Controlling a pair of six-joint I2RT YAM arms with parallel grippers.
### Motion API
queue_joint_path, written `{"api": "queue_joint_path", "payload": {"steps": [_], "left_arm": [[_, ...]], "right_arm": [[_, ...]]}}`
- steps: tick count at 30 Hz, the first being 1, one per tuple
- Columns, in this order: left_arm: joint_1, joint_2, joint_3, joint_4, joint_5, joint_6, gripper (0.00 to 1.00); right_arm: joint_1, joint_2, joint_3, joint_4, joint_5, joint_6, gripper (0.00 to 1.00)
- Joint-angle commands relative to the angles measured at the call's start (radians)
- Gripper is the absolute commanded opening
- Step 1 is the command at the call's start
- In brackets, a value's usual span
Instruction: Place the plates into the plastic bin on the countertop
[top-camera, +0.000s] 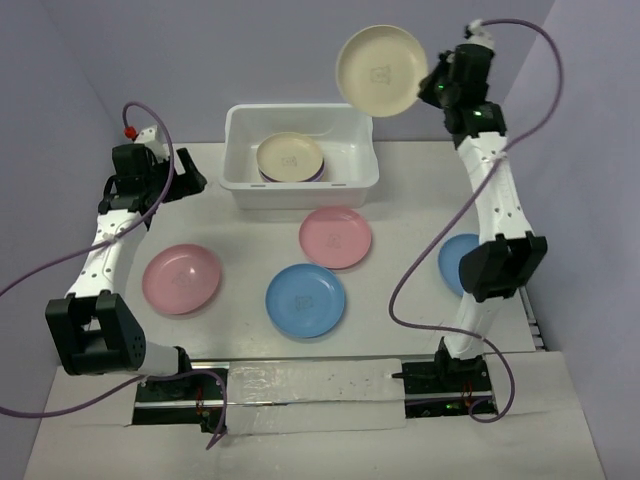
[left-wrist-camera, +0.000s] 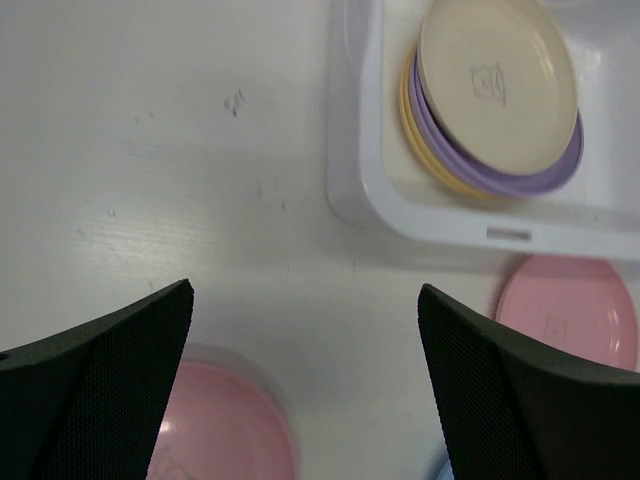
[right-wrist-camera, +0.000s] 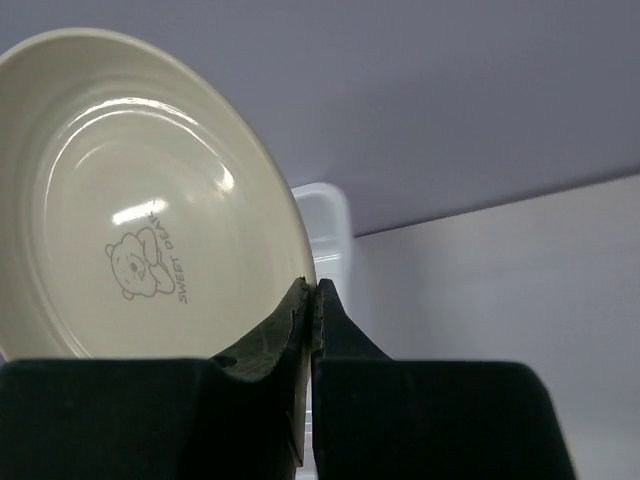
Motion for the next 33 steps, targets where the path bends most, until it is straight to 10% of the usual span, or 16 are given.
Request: {"api": "queue_joint_path", "payload": {"steps": [1, 8, 22, 29, 33], "left_arm": [[0.019, -0.155, -0.114, 0.043, 0.227, 0.139, 0.99], [0.011, -0.242, -0.272, -0.005, 0.366, 0.299, 0.99], [-0.195, -0.258, -0.406, -0.015, 0.219, 0.432, 0.99], [-0.299, -0.202, -0.425, 0.018, 0.189, 0.392, 0.98], [-0.371, -0.154, -0.411, 0.026, 0.164, 0.355, 0.95]], "right_arm": [[0.149, 0.156, 0.114, 0.066, 0.000, -0.075, 0.00], [0.285, 0.343, 0.173, 0.103, -0.006, -0.084, 0.00], [0.328, 0.566, 0.258, 0.205, 0.065, -0.011, 0.00], [0.328, 0.589, 0.285, 0.279, 0.015, -0.022, 0.75], [0.327, 0.495, 0.229, 0.271, -0.028, -0.036, 0.91]]}}
